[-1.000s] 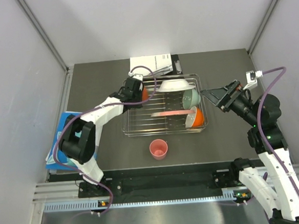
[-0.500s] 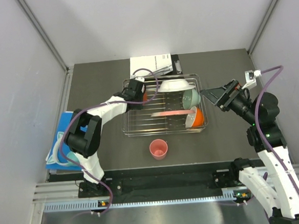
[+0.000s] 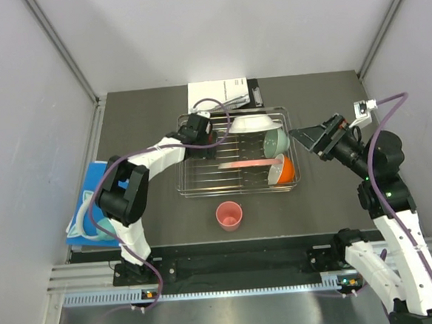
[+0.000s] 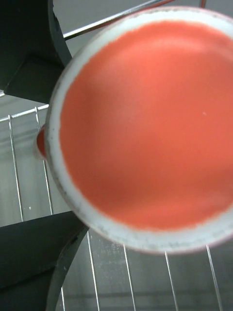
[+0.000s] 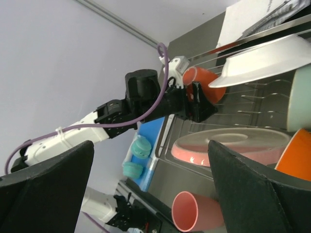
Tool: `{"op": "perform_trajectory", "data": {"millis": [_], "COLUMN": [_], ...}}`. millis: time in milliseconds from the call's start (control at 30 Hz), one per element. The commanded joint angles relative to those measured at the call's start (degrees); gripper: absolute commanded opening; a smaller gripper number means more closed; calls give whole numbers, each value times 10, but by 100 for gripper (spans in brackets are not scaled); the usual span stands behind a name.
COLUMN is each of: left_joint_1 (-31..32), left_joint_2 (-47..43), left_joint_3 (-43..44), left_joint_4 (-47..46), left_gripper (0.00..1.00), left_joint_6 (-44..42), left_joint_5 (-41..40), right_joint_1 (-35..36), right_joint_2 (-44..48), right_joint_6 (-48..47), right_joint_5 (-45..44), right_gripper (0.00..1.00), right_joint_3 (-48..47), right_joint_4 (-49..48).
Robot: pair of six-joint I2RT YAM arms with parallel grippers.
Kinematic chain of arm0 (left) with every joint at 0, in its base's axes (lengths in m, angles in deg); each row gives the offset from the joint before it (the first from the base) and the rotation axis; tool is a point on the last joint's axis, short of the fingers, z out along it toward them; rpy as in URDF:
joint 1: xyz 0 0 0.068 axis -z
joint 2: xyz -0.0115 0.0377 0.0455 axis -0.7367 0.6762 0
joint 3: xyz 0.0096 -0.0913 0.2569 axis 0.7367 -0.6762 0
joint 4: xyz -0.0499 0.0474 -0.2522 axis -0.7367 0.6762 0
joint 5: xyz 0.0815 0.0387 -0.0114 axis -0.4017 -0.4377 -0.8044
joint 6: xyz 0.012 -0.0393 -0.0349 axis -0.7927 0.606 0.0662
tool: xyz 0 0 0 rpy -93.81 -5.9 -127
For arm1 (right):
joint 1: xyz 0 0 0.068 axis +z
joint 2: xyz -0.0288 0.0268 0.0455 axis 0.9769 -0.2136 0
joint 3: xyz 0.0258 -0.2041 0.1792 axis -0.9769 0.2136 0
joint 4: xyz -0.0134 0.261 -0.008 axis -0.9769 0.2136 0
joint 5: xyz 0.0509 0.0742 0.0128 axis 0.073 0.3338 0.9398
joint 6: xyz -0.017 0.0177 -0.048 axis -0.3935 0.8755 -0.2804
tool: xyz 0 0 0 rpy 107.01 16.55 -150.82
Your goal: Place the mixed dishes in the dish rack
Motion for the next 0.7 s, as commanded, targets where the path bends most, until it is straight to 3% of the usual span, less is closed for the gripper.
{"op": "perform_trajectory", "data": {"millis": [0, 167, 267, 433, 567, 667], "left_joint_1": [-5, -5, -5, -11, -13, -19], "left_joint_2": [-44, -112, -166, -244, -309, -353], "left_joint_3": [23, 43, 60, 143, 214, 228], "left_joint_4": [13, 59, 91, 151, 180, 215], "left_gripper": [90, 93, 94, 95, 94, 98], "left_joint_6": [6, 30, 37, 4, -127, -177], "left_joint_5": [2, 21, 40, 100, 168, 200], "right_joint_1": [-4, 39, 118, 350, 618, 708], "right_joint_2": [-17, -46, -47, -112, -206, -293], "right_joint_6": [-96, -191, -221, -215, -209, -235], "right_joint_5": [-39, -121, -201, -335, -483, -549], "right_gripper": [100, 100, 100, 100, 100, 100], "right_joint_3": [-75, -139, -149, -161, -217, -262], "right_joint_4": [68, 177, 219, 258, 263, 314]}}
